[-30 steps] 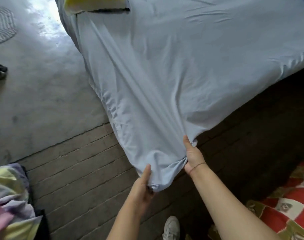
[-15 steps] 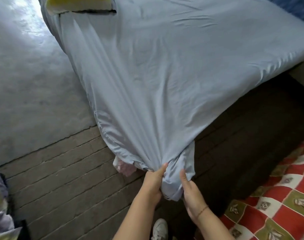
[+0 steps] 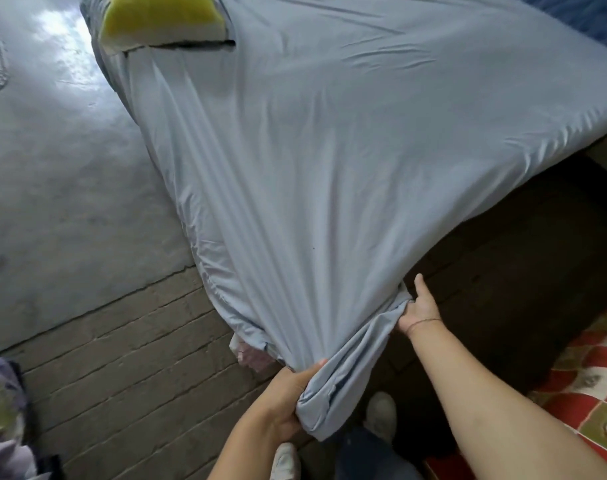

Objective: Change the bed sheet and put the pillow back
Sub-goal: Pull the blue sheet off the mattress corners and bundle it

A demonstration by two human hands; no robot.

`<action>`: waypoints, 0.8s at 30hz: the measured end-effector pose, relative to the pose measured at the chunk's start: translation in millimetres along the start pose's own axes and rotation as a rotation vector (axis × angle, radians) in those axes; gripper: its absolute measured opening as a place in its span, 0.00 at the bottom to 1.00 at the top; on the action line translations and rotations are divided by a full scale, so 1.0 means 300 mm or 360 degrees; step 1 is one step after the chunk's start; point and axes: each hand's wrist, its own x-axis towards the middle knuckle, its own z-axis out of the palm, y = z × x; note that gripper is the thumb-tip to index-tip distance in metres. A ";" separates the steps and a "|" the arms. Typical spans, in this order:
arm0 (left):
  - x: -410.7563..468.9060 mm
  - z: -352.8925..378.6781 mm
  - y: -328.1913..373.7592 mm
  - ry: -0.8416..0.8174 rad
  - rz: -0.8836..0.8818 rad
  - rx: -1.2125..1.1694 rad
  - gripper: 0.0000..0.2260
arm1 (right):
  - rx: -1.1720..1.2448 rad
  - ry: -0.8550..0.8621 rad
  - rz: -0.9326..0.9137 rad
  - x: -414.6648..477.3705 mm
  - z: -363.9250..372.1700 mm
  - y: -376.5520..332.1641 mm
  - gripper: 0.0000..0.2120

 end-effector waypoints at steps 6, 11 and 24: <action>0.025 0.021 0.023 0.0192 -0.0020 -0.0036 0.07 | -0.0299 -0.0045 0.0096 0.052 0.000 -0.108 0.33; 0.112 0.096 -0.003 0.0485 0.0146 -0.0368 0.20 | -0.0452 -0.0074 0.0111 0.087 -0.027 -0.183 0.15; 0.412 0.781 -0.046 0.0118 -0.0168 -0.0967 0.41 | -0.0834 -0.0178 0.0272 0.083 -0.107 -0.304 0.20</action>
